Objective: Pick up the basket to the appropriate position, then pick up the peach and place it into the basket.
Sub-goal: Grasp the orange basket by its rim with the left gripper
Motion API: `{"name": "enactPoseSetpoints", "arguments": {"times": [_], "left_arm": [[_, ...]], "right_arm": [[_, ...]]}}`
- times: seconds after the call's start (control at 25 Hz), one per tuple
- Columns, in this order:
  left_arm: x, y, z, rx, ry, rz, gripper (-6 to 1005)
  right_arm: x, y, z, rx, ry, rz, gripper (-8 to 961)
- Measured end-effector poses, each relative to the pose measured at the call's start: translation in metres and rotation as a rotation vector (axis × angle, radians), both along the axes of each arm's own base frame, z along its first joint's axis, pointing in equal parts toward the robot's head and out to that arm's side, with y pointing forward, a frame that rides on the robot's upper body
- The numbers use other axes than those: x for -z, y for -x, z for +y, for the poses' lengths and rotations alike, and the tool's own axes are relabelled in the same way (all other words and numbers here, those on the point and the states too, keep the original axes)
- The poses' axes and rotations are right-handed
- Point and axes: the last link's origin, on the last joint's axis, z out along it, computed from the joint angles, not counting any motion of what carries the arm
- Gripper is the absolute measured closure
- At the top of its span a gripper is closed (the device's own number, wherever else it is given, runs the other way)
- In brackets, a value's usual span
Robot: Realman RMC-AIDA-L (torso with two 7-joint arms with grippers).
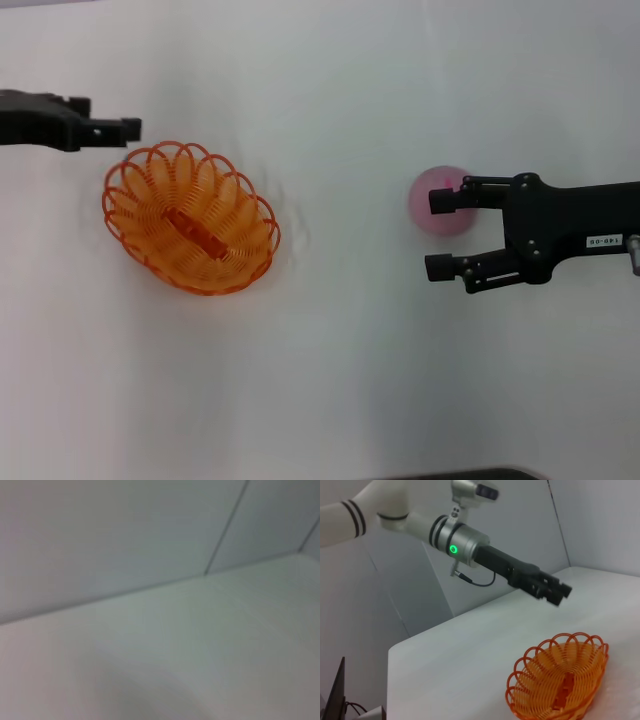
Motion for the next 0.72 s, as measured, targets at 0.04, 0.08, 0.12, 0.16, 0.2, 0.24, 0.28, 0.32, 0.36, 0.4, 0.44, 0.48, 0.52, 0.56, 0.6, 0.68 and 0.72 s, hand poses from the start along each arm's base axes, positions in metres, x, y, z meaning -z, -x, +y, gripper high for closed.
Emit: {"name": "enactPoseSetpoints", "arguments": {"times": [0.04,0.08,0.12,0.16,0.2,0.24,0.28,0.32,0.36,0.4,0.44,0.48,0.52,0.56,0.6,0.68,0.72], "left_arm": [[0.002,-0.003,0.002,0.000,0.017,0.020,155],[0.005,-0.005,0.004,-0.009,0.038,0.050,156],[0.009,-0.007,0.006,-0.016,0.062,0.088,157],[0.011,-0.010,0.008,-0.022,0.080,0.119,157],[0.014,-0.012,0.010,-0.029,0.098,0.153,158],[0.016,-0.014,0.013,-0.036,0.112,0.185,159],[0.018,-0.016,0.015,-0.042,0.123,0.210,160],[0.020,-0.018,0.017,-0.049,0.130,0.237,160],[0.021,-0.020,0.020,-0.059,0.134,0.266,161],[0.022,-0.022,0.022,-0.063,0.136,0.281,162],[0.024,-0.023,0.024,-0.070,0.139,0.301,163],[0.026,-0.025,0.025,-0.073,0.144,0.318,163],[0.029,-0.026,0.027,-0.077,0.152,0.331,164],[0.031,-0.027,0.027,-0.081,0.159,0.342,165],[0.033,-0.027,0.028,-0.087,0.169,0.353,166],[0.037,-0.028,0.030,-0.096,0.182,0.370,167],[0.039,-0.027,0.031,-0.101,0.188,0.380,168]], "right_arm": [[0.000,0.000,0.000,-0.001,0.000,0.000,13],[0.000,0.000,0.000,-0.001,0.000,0.000,12],[0.000,0.000,0.000,-0.001,0.000,0.000,12],[0.000,0.001,0.001,-0.002,0.000,0.000,12],[0.000,0.001,0.001,-0.002,-0.001,0.000,12],[0.000,0.001,0.001,-0.001,-0.002,-0.001,12],[0.001,0.001,0.001,-0.001,-0.003,-0.002,12],[0.001,0.001,0.002,-0.001,-0.003,-0.005,12],[0.002,0.001,0.002,-0.002,-0.002,-0.007,12],[0.003,0.001,0.002,-0.004,0.000,-0.010,12],[0.003,0.001,0.002,-0.005,0.001,-0.013,13],[0.004,0.002,0.003,-0.007,0.003,-0.015,13],[0.004,0.002,0.003,-0.008,0.004,-0.017,13],[0.005,0.002,0.003,-0.009,0.005,-0.018,13],[0.005,0.002,0.003,-0.010,0.005,-0.019,13],[0.005,0.003,0.004,-0.011,0.006,-0.019,13],[0.006,0.003,0.004,-0.012,0.006,-0.019,13]]}}
